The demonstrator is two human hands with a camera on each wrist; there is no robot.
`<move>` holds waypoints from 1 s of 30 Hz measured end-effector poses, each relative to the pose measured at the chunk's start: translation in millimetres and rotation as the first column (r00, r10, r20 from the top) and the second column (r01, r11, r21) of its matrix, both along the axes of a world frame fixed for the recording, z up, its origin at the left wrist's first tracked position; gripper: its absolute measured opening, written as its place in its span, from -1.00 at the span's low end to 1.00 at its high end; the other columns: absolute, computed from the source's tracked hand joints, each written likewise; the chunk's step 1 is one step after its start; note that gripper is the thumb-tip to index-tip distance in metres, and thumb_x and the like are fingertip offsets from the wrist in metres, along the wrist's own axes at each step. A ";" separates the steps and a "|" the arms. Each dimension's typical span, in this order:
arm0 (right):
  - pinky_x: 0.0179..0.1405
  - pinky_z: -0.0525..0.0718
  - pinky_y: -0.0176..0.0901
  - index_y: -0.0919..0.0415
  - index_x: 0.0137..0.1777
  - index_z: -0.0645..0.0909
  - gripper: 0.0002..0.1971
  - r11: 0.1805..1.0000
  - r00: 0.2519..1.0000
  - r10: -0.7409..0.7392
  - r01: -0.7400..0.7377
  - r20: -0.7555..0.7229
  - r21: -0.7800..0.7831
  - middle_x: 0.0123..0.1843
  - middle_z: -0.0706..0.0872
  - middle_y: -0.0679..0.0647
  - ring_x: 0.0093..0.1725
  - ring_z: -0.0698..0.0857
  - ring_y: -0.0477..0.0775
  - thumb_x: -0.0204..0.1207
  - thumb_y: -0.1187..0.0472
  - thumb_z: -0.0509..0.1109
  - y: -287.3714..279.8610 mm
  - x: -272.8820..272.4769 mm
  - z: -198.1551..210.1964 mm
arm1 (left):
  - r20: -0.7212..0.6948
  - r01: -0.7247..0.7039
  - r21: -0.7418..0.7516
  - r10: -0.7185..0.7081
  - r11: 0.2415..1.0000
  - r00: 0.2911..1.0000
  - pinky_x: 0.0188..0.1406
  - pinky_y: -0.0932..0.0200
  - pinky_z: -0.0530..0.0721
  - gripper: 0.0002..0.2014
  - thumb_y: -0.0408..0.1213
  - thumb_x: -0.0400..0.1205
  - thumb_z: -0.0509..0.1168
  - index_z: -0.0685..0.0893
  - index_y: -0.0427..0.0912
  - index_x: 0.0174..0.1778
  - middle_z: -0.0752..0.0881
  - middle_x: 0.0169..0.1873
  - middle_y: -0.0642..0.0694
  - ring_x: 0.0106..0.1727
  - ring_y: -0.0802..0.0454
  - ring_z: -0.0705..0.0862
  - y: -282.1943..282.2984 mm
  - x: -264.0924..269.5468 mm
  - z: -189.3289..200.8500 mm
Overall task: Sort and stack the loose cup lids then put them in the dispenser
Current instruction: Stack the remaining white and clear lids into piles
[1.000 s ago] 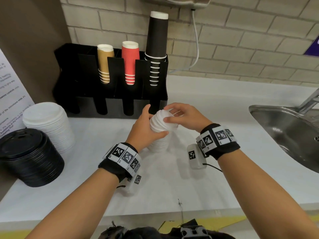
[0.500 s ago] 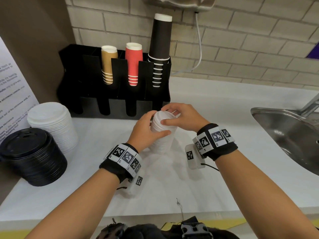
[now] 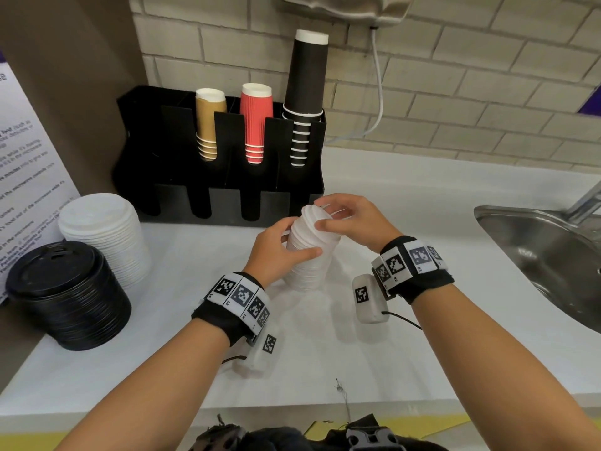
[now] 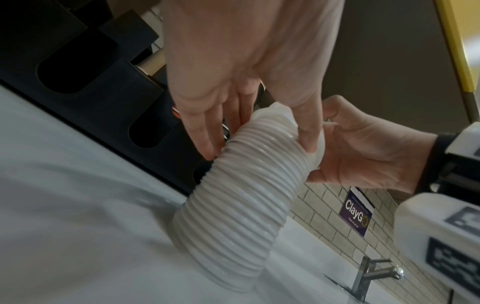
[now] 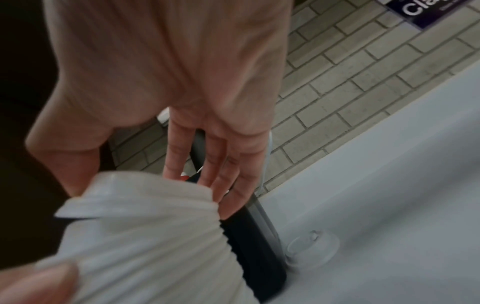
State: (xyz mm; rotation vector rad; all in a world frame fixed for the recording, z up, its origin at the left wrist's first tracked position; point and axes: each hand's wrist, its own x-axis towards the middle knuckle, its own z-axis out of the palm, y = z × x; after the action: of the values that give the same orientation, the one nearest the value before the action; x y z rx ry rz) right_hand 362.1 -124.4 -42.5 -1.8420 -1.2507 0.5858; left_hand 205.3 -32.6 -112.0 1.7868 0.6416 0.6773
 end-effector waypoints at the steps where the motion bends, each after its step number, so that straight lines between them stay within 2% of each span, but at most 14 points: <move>1: 0.01 0.72 -0.14 0.01 0.20 0.69 -0.64 1.000 0.998 0.001 -0.002 -0.059 -0.006 0.08 0.71 0.05 0.06 0.70 0.04 0.38 0.17 0.58 0.2 0.8 0.4 | 0.008 0.004 0.000 -0.004 1.000 1.000 0.28 0.10 0.59 -0.26 -0.15 0.39 0.62 0.48 0.00 0.48 0.58 0.23 0.11 0.32 0.05 0.57 0.6 0.0 0.0; 4: 0.12 0.72 0.00 0.02 0.17 0.68 -0.71 1.000 0.970 -0.015 0.011 -0.244 -0.019 0.05 0.71 0.09 0.10 0.70 0.09 0.45 0.22 0.52 0.2 3.8 -0.4 | 0.052 0.039 -0.001 -0.039 0.999 0.998 0.26 0.20 0.57 -0.18 -0.19 0.42 0.61 0.35 0.13 0.55 0.56 0.28 0.14 0.27 0.13 0.58 1.4 -0.2 0.1; 6: 0.22 0.69 0.10 0.03 0.19 0.67 -0.72 0.999 0.953 -0.044 0.036 -0.300 -0.030 0.07 0.74 0.12 0.15 0.70 0.11 0.48 0.20 0.48 -0.3 6.8 -1.5 | 0.069 0.074 0.017 -0.075 0.997 0.995 0.19 0.31 0.58 -0.24 -0.21 0.42 0.60 0.40 0.22 0.48 0.58 0.24 0.26 0.27 0.22 0.57 1.5 -1.3 0.6; 8: 0.25 0.67 0.12 0.03 0.22 0.67 -0.70 0.998 0.948 -0.058 0.050 -0.312 -0.035 0.14 0.74 0.18 0.19 0.70 0.15 0.48 0.18 0.47 -1.2 8.2 -2.6 | 0.083 0.091 0.015 -0.092 0.996 0.992 0.21 0.28 0.62 -0.32 -0.21 0.41 0.61 0.50 0.18 0.41 0.59 0.22 0.30 0.29 0.23 0.58 2.0 -1.7 0.7; 11: 0.23 0.68 0.10 -0.02 0.20 0.67 -0.72 0.998 0.946 -0.054 0.048 -0.321 -0.029 0.18 0.73 0.22 0.21 0.69 0.17 0.49 0.16 0.46 -2.6 6.5 -2.5 | 0.122 0.060 0.000 -0.059 0.998 0.991 0.25 0.21 0.63 -0.43 -0.16 0.41 0.60 0.57 0.07 0.32 0.64 0.20 0.21 0.27 0.20 0.61 2.2 -1.1 0.9; 15: 0.13 0.71 -0.02 -0.05 0.17 0.67 -0.75 0.999 0.946 -0.046 0.044 -0.322 -0.012 0.15 0.74 0.20 0.16 0.72 0.12 0.50 0.16 0.45 -3.0 5.1 -0.2 | 0.127 0.020 -0.008 -0.019 1.000 0.992 0.30 0.11 0.62 -0.44 -0.15 0.41 0.59 0.56 -0.11 0.30 0.63 0.31 0.01 0.36 -0.01 0.60 4.4 -1.1 -1.1; 17: 0.14 0.71 0.00 -0.02 0.20 0.66 -0.73 0.999 0.948 -0.039 0.037 -0.317 -0.015 0.13 0.75 0.19 0.16 0.71 0.12 0.50 0.17 0.45 -2.7 5.0 0.5 | 0.117 0.021 -0.008 -0.020 1.000 0.993 0.31 0.10 0.62 -0.42 -0.15 0.41 0.60 0.54 -0.10 0.31 0.62 0.33 0.01 0.37 -0.02 0.59 5.7 -1.2 -1.7; 20: 0.22 0.69 0.09 0.02 0.23 0.65 -0.70 0.999 0.954 -0.031 0.026 -0.298 -0.020 0.10 0.75 0.16 0.17 0.70 0.12 0.50 0.18 0.46 -3.2 4.4 2.0 | 0.118 0.059 0.035 -0.063 0.998 0.991 0.25 0.21 0.63 -0.41 -0.11 0.41 0.59 0.51 0.04 0.32 0.62 0.26 0.15 0.32 0.10 0.60 6.3 -1.1 -1.4; 22: 0.16 0.72 0.03 0.02 0.22 0.66 -0.70 1.000 0.964 -0.021 0.022 -0.264 0.002 0.09 0.74 0.16 0.14 0.71 0.11 0.49 0.20 0.47 -4.1 3.1 3.7 | 0.104 0.074 0.053 -0.079 0.996 0.991 0.22 0.19 0.66 -0.42 -0.07 0.40 0.59 0.54 0.09 0.31 0.64 0.23 0.22 0.31 0.13 0.61 5.9 -1.3 -1.2; 23: 0.09 0.73 -0.06 0.01 0.21 0.66 -0.70 1.000 0.975 -0.013 0.018 -0.223 0.019 0.07 0.73 0.12 0.11 0.71 0.08 0.48 0.20 0.49 -4.5 2.3 4.5 | 0.098 0.074 0.051 -0.079 0.996 0.992 0.21 0.16 0.67 -0.43 -0.04 0.38 0.60 0.57 0.10 0.30 0.64 0.22 0.24 0.31 0.12 0.61 5.9 -1.5 -1.1; 26: -0.08 0.59 -0.41 -0.07 0.18 0.67 -0.66 1.000 0.999 0.025 -0.026 0.021 0.015 0.07 0.70 -0.06 0.03 0.67 -0.10 0.41 0.15 0.56 -4.2 -1.3 7.7 | 0.088 0.061 0.054 -0.066 0.997 0.994 0.23 0.09 0.68 -0.36 0.00 0.32 0.61 0.59 0.08 0.32 0.67 0.23 0.16 0.30 0.09 0.62 7.5 -1.7 -1.5; 28: -0.07 0.54 -0.48 -0.06 0.19 0.67 -0.63 0.997 0.981 0.072 -0.070 0.178 -0.018 0.14 0.70 -0.13 0.05 0.64 -0.14 0.38 0.12 0.59 -2.5 -4.9 8.1 | 0.077 0.058 0.056 -0.063 0.997 0.995 0.25 0.07 0.67 -0.30 -0.02 0.30 0.63 0.59 0.03 0.37 0.67 0.26 0.11 0.31 0.08 0.62 8.9 -2.1 -1.7; 30: -0.06 0.50 -0.51 -0.03 0.20 0.68 -0.61 0.995 0.960 0.098 -0.089 0.263 -0.045 0.15 0.67 -0.16 0.06 0.61 -0.15 0.36 0.12 0.59 -1.0 -8.3 8.4 | 0.075 0.060 0.048 -0.063 0.997 0.995 0.23 0.10 0.68 -0.30 -0.04 0.29 0.64 0.59 0.04 0.36 0.66 0.22 0.16 0.29 0.10 0.62 9.3 -3.1 -1.9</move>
State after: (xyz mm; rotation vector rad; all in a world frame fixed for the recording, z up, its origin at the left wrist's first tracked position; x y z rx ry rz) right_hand 353.7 -125.4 -34.0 -1.9439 -1.5194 0.4207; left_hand 202.1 -23.3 -113.9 1.8062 0.5213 0.7198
